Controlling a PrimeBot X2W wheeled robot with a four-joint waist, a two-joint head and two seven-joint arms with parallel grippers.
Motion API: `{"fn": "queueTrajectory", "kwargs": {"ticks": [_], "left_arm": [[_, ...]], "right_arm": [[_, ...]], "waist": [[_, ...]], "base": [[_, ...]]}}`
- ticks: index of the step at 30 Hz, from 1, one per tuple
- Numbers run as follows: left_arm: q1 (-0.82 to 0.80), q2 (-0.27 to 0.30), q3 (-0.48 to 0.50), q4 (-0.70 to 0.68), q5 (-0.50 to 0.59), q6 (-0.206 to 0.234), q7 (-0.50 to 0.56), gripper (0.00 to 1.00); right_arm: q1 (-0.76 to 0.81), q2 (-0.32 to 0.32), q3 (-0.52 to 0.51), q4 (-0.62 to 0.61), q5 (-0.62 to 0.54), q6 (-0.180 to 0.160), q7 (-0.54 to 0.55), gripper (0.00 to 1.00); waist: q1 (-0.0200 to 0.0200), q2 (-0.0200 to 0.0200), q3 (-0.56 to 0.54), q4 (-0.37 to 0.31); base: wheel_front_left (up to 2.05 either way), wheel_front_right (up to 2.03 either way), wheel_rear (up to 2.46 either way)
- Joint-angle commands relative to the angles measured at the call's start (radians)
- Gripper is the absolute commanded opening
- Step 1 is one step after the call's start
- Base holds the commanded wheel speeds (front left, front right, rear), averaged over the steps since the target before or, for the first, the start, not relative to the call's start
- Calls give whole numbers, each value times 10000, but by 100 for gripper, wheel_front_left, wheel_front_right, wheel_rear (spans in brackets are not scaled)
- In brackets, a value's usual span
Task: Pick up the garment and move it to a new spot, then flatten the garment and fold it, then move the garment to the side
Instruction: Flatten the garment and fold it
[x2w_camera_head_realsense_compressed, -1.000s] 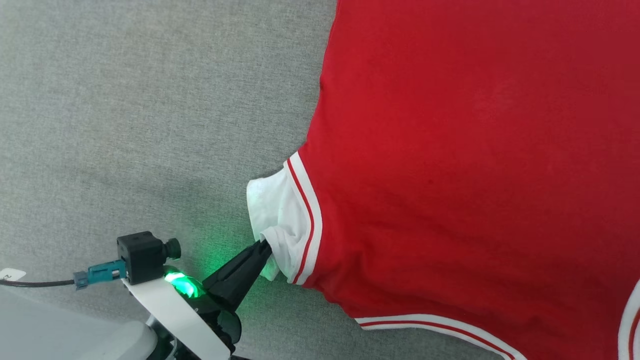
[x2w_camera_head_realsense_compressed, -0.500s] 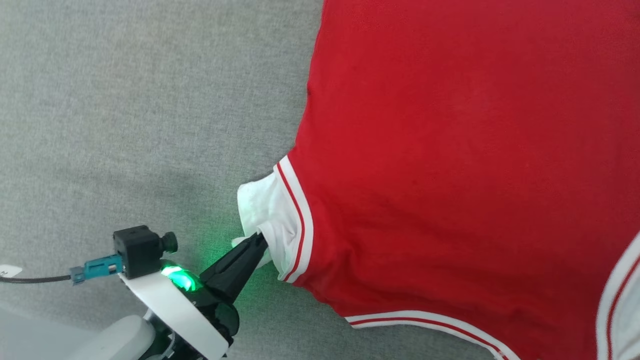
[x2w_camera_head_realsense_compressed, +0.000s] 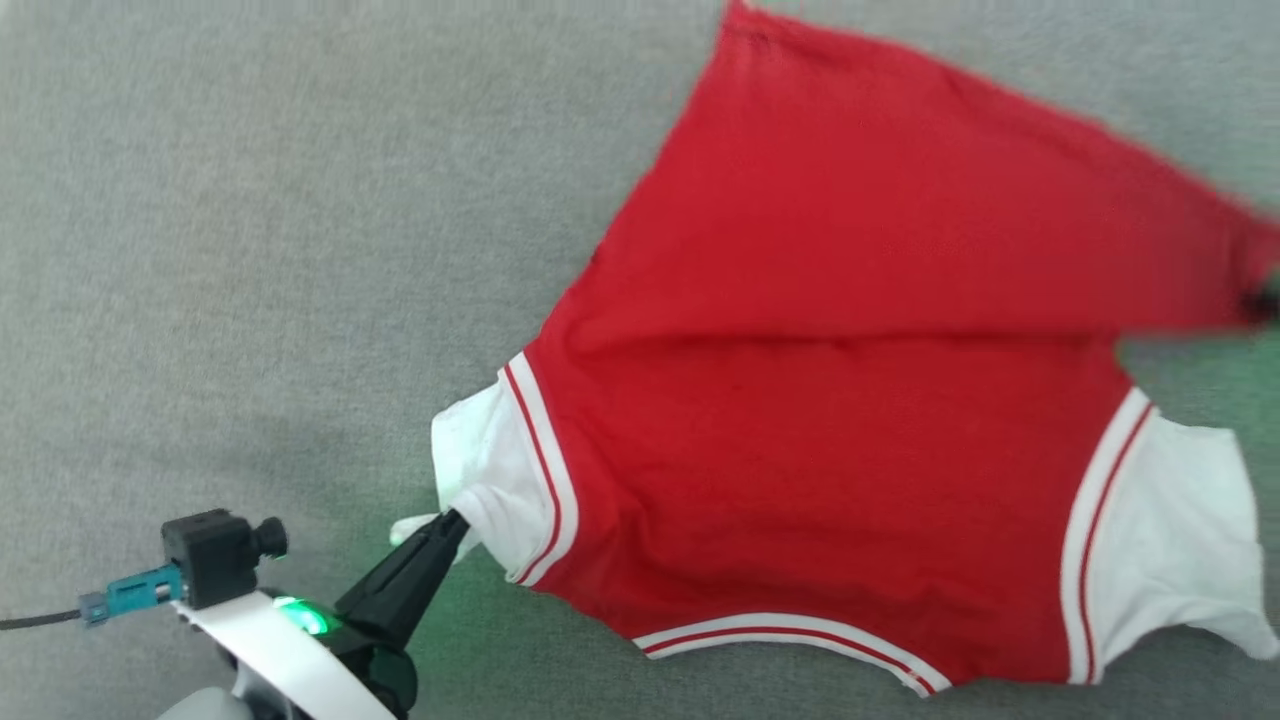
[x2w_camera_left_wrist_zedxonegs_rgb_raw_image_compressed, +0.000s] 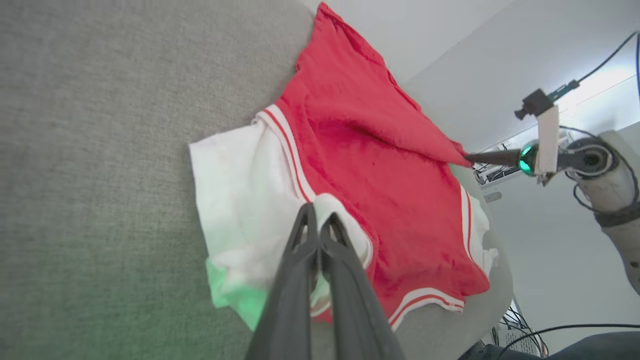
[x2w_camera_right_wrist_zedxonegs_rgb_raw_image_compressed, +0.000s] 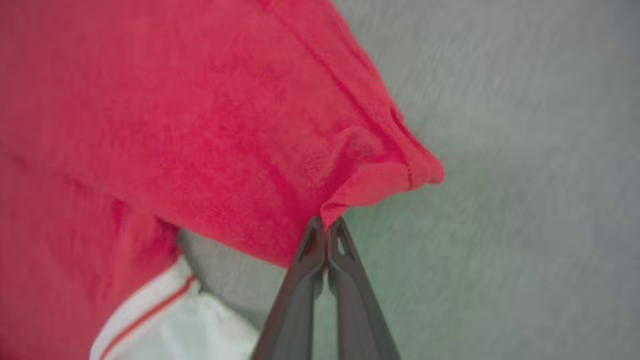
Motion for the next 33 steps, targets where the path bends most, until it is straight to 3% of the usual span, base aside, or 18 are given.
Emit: {"fn": "queueTrajectory", "kwargs": {"ticks": [1,4,9,15,17,24,28,33], "left_arm": [[185,58,175,40,-49,9,-48,0],[461,96,507,100,-90,9,-48,0],[948,63,1055,73,-4,9,-48,0],[1219,29,1310,-24,58,9,-47,0],[1247,92,1345,-54,46,9,-49,0],[1150,124,1274,-122,102,9,-47,0],[983,-127,1240,-174,229,9,-49,0],[675,-486,943,-106,393,9,-49,0]], "right_arm": [[1069,-251,-100,-694,459,-4,137,0],[3196,-352,-460,-2059,1166,-4,235,0],[6508,-23,-434,-3833,994,-2,650,0],[8135,882,-910,-5192,277,-4,543,0],[8142,1104,-1249,-5543,-8,-4,353,100],[7685,978,-2917,-6551,-328,-4,434,100],[6605,888,-3795,-6913,-378,-4,316,100],[4358,1369,-2915,-5761,-1081,-2,-1007,100]], "waist": [[0,-1,-377,-322],[0,-1,-587,-517],[0,-1,-782,-824],[0,-1,-847,-1094],[0,-1,-859,-1172],[0,-1,-910,-1134],[0,-1,-837,-848],[0,-1,-509,-376]], "base": [[0,0,0],[0,0,0],[0,0,0],[0,0,0],[0,0,0],[0,0,0],[0,0,0],[0,0,0]]}}
